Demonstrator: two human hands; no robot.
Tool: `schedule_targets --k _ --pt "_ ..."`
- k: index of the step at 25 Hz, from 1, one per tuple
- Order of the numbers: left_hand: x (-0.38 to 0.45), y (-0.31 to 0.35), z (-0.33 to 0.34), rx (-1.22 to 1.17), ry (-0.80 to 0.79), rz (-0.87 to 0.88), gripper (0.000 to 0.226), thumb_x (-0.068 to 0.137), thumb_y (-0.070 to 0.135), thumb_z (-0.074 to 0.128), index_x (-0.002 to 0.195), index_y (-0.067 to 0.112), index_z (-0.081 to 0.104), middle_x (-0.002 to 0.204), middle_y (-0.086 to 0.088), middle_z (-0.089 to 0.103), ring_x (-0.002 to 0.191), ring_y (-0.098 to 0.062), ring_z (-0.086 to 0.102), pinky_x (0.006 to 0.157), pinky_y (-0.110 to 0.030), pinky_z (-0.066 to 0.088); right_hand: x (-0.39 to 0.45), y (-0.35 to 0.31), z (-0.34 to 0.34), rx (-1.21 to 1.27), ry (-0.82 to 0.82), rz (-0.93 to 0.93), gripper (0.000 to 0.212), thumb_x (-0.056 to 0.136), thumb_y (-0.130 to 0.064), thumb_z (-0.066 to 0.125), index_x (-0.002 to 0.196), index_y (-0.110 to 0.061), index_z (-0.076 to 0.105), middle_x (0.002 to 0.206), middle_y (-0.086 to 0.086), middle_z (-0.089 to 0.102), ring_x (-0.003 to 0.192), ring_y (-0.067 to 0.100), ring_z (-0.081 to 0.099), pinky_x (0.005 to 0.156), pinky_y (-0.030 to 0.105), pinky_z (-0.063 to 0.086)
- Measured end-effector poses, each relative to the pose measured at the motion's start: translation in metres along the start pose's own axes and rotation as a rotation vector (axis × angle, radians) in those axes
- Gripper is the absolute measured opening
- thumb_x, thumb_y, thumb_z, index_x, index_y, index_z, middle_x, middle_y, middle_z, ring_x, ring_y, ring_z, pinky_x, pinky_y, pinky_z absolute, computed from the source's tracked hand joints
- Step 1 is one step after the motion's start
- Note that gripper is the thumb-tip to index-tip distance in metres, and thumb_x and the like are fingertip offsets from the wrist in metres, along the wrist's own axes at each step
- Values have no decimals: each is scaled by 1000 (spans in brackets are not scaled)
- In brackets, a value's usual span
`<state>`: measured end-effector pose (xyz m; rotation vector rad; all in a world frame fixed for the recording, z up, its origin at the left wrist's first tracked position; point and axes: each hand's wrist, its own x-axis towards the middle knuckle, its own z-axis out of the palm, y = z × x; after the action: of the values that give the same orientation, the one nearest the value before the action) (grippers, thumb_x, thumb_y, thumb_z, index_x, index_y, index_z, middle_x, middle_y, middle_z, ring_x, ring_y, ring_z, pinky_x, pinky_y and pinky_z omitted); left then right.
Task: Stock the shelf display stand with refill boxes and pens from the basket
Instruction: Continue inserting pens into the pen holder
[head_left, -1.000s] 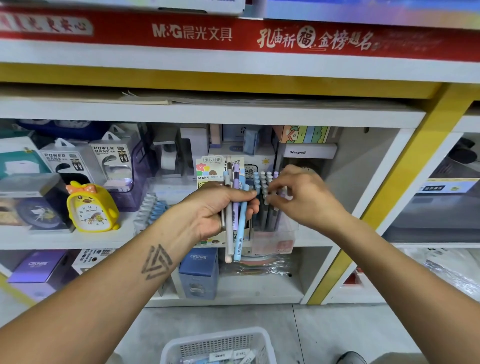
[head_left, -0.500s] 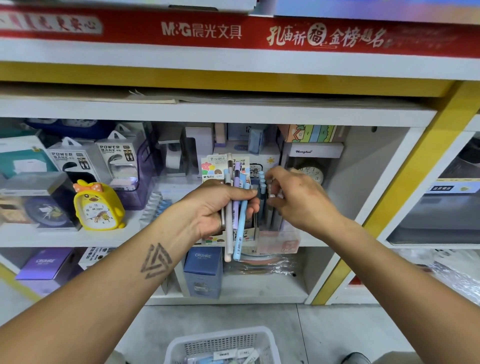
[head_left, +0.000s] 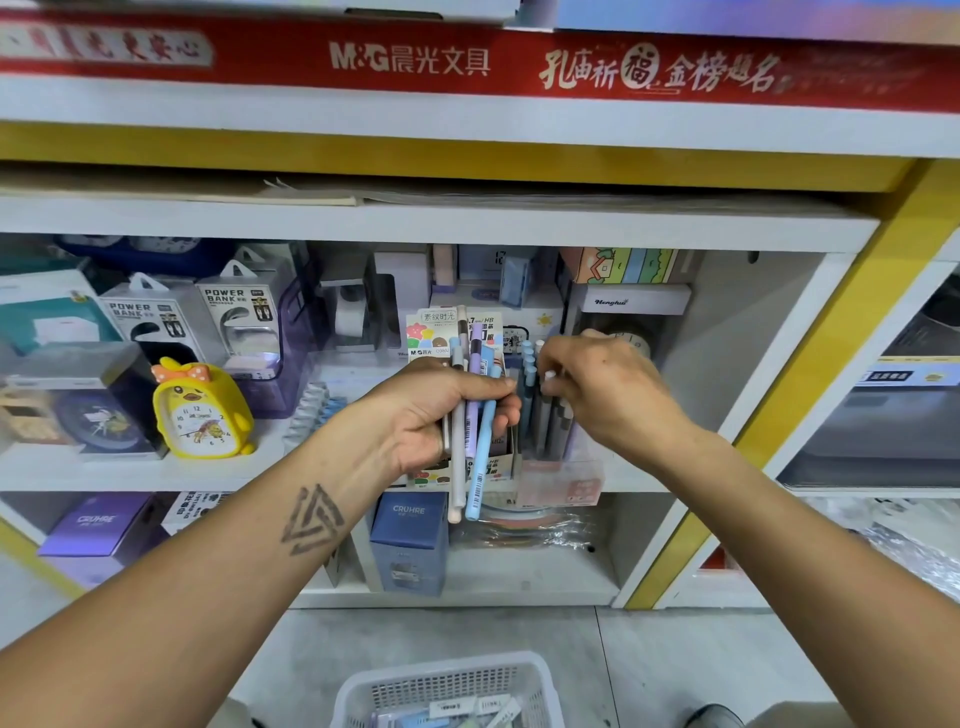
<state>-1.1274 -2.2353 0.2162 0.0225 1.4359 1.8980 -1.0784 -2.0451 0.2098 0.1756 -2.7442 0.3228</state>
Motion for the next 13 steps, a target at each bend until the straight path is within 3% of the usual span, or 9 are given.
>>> schedule_targets --k 2,4,7,9,11,13 --pt "0 0 -1 1 -1 5 16 85 -4 67 100 -7 64 80 -21 68 63 -23 67 53 -27 58 2 0 -11 261 39 116 8 94 -18 67 101 -21 64 88 -4 67 83 18 63 72 34 51" --pt "-1 -1 -1 0 0 11 18 84 -5 67 101 -8 64 81 -21 68 63 -23 67 53 -27 57 1 5 -23 440 132 164 11 92 -18 70 102 -23 68 87 -8 68 82 8 63 71 19 50" --pt "-1 -2 -1 11 1 6 21 81 -5 69 101 -9 65 80 -21 69 64 -24 68 52 -27 57 -12 11 -30 301 103 114 12 92 -21 71 103 -25 69 90 -10 69 83 2 61 66 7 41" --pt "0 -3 0 21 2 4 16 82 -5 68 97 -8 66 77 -20 69 63 -24 68 52 -27 57 -25 14 -25 175 43 34 13 92 -22 70 105 -23 69 93 -6 71 84 8 64 70 18 49" --pt "1 -5 3 27 7 7 11 83 -5 68 94 -7 66 76 -20 69 63 -24 68 52 -27 57 -35 15 -20 132 33 -24 14 92 -21 70 105 -19 69 98 -2 73 87 16 66 76 37 55" --pt "3 -7 4 36 10 8 10 84 -4 68 93 -6 66 77 -20 69 63 -24 68 52 -27 57 -39 16 -18 149 42 -54 14 91 -20 71 105 -19 70 98 -2 73 87 19 67 77 43 55"
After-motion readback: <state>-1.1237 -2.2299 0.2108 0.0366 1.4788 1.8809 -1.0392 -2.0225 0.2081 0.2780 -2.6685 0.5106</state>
